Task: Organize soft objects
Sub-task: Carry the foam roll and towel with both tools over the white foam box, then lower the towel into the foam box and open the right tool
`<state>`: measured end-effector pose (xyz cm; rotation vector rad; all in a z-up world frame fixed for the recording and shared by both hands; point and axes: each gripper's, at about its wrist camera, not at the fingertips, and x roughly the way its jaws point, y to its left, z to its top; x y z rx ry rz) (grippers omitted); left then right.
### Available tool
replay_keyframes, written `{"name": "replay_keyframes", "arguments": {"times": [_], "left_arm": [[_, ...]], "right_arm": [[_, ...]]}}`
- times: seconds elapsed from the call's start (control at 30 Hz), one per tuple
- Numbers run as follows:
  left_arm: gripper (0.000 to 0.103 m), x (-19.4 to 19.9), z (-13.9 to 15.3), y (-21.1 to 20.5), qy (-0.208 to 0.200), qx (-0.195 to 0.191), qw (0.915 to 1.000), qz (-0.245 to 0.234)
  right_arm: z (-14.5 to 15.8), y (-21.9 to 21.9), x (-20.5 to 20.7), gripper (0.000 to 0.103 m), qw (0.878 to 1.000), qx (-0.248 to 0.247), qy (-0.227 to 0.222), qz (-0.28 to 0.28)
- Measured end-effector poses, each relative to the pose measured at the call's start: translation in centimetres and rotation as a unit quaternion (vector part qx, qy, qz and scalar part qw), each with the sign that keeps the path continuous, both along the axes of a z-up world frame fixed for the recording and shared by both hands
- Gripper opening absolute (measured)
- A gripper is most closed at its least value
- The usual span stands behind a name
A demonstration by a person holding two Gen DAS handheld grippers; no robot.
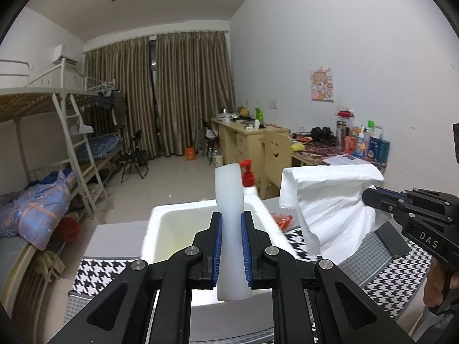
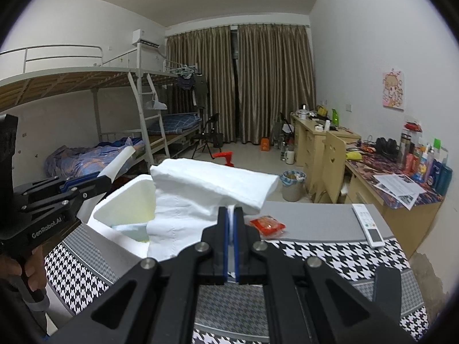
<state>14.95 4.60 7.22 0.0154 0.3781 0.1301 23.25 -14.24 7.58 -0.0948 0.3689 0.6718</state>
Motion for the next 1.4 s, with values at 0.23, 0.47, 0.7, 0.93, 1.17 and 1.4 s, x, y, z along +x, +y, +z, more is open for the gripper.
{"name": "replay_keyframes", "arguments": {"times": [0.23,0.47,0.7,0.93,1.17,1.4], "left_arm": [[0.014,-0.1,0.4,1.8,-0.005,0.004,0.9998,0.019],[0.014,-0.8,0.4,3.2,-0.009,-0.001,0.9992,0.039],[0.014,-1.3,0.3,4.5,-0.01,-0.006,0.9984,0.055],[0.014,-1.8,0.0,5.6,-0.009,-0.009,0.9977,0.067],[0.014,-2.4,-0.1,6.2,-0.009,-0.014,0.9967,0.08],[0.014,-2.7,-0.6,6.6,-0.006,-0.019,0.9964,0.083]], "right_arm": [[0.3,2.2,0.0,0.005,1.0,0.001,-0.001,0.02],[0.3,3.9,0.4,0.005,0.999,-0.007,0.004,0.038],[0.2,6.0,0.5,0.005,0.998,-0.019,0.009,0.058],[-0.4,7.6,0.8,0.005,0.996,-0.028,0.024,0.077],[-0.9,9.3,1.0,0.005,0.995,-0.041,0.037,0.089],[-1.5,10.2,1.8,0.005,0.993,-0.042,0.06,0.09]]}}
